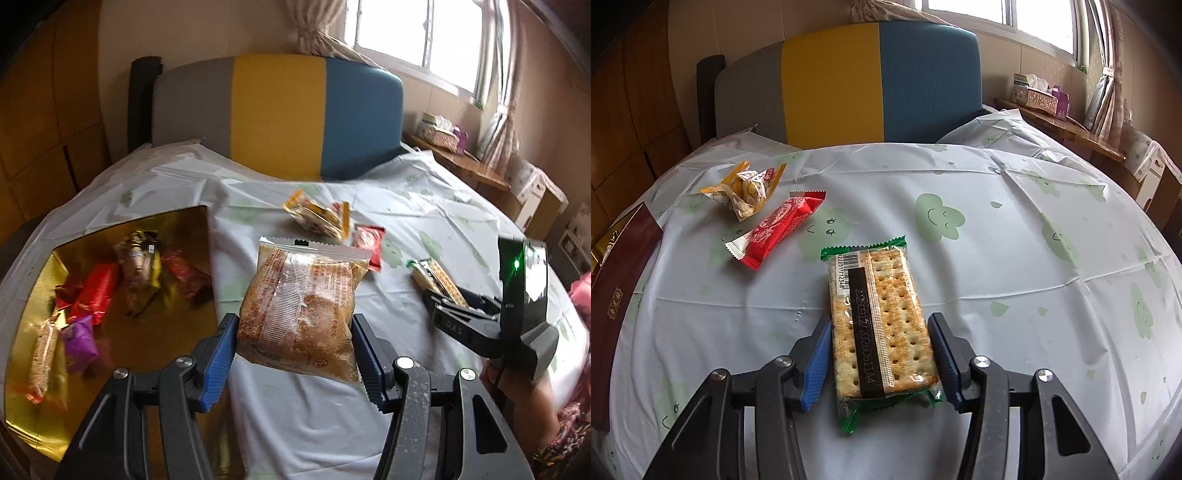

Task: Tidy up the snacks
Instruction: 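Carry the sesame cake bag into the gold tray and open the left gripper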

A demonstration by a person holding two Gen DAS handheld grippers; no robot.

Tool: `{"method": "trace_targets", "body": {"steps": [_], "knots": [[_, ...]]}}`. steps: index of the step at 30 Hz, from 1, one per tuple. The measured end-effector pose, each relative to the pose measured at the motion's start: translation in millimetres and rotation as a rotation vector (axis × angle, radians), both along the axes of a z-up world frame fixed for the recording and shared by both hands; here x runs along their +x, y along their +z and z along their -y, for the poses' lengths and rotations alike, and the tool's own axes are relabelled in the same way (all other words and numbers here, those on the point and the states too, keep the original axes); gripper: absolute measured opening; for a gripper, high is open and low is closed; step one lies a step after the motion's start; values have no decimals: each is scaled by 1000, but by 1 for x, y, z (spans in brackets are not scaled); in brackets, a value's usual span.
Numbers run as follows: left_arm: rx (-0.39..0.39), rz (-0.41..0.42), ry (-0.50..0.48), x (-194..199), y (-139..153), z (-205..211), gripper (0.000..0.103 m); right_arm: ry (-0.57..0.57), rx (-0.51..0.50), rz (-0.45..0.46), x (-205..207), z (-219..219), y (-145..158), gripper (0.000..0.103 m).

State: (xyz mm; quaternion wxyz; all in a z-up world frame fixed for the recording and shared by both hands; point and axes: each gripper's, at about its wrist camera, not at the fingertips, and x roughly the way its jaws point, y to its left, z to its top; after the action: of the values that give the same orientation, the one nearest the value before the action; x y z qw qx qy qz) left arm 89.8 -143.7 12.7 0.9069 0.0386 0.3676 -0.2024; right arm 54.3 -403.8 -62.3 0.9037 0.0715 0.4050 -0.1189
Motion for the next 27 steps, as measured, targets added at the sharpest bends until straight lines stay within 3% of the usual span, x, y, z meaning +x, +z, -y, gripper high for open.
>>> {"method": "trace_targets", "body": {"steps": [8,16,23,27], "knots": [[-37,-1,96,19,11,-47,61,-1,-3,-1,0,-1,0,52],[-34,-109,165,51,-11,-85,61,-1,-5,-1,0,-1,0,52],[-26,-230,161,83,-30,-84,61,-1,-4,0,0,-1,0,52],[23,-305,186,95,-38,-78,61,-1,-4,0,0,-1,0,52]]}}
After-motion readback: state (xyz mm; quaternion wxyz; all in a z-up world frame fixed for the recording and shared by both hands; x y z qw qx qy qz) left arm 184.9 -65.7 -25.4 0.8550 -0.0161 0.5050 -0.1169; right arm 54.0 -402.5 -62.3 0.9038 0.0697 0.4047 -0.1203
